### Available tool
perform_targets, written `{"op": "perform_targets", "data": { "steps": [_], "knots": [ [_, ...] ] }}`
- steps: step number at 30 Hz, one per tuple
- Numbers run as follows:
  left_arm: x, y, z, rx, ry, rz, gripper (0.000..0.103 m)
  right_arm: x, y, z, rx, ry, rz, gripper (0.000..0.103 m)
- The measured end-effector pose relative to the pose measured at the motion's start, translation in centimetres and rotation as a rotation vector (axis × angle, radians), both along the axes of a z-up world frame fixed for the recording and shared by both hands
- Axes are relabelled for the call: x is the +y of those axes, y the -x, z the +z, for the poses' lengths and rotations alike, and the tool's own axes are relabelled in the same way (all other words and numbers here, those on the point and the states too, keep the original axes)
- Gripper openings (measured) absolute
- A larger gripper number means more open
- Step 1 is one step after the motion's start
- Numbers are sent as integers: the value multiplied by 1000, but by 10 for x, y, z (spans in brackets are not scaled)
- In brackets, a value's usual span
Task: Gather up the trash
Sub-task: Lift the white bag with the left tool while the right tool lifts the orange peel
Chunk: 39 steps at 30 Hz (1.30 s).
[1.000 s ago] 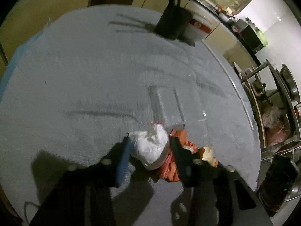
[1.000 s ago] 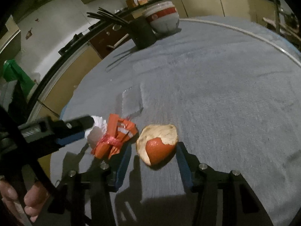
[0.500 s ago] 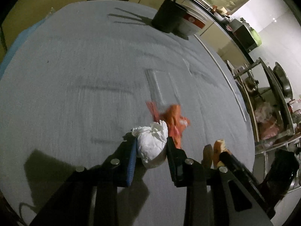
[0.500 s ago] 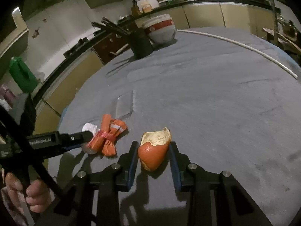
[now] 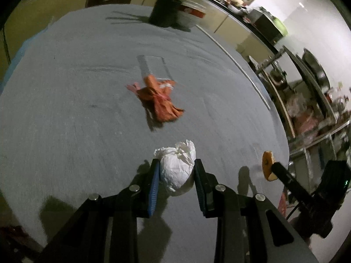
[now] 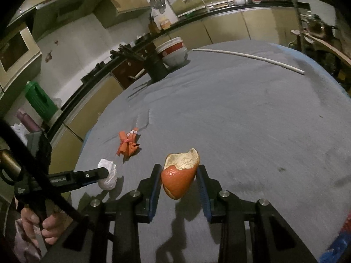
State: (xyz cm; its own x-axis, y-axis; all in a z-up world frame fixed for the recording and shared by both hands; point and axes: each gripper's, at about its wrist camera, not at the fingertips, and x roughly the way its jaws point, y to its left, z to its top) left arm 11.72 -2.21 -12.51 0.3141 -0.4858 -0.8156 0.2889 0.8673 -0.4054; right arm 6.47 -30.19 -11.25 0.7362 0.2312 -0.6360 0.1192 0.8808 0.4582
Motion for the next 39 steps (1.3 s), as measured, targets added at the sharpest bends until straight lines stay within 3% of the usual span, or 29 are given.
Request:
{"op": "perform_targets", "data": {
  "steps": [14, 26, 39],
  "knots": [
    [-61, 85, 21, -251, -333, -133, 32, -18, 67, 9, -31, 2, -58, 34],
    [-86, 114, 27, -360, -431, -169, 32, -29, 104, 4, -32, -28, -85, 34],
    [-91, 116, 14, -332, -446, -160, 33, -25, 107, -5, -11, -44, -72, 34]
  ]
}}
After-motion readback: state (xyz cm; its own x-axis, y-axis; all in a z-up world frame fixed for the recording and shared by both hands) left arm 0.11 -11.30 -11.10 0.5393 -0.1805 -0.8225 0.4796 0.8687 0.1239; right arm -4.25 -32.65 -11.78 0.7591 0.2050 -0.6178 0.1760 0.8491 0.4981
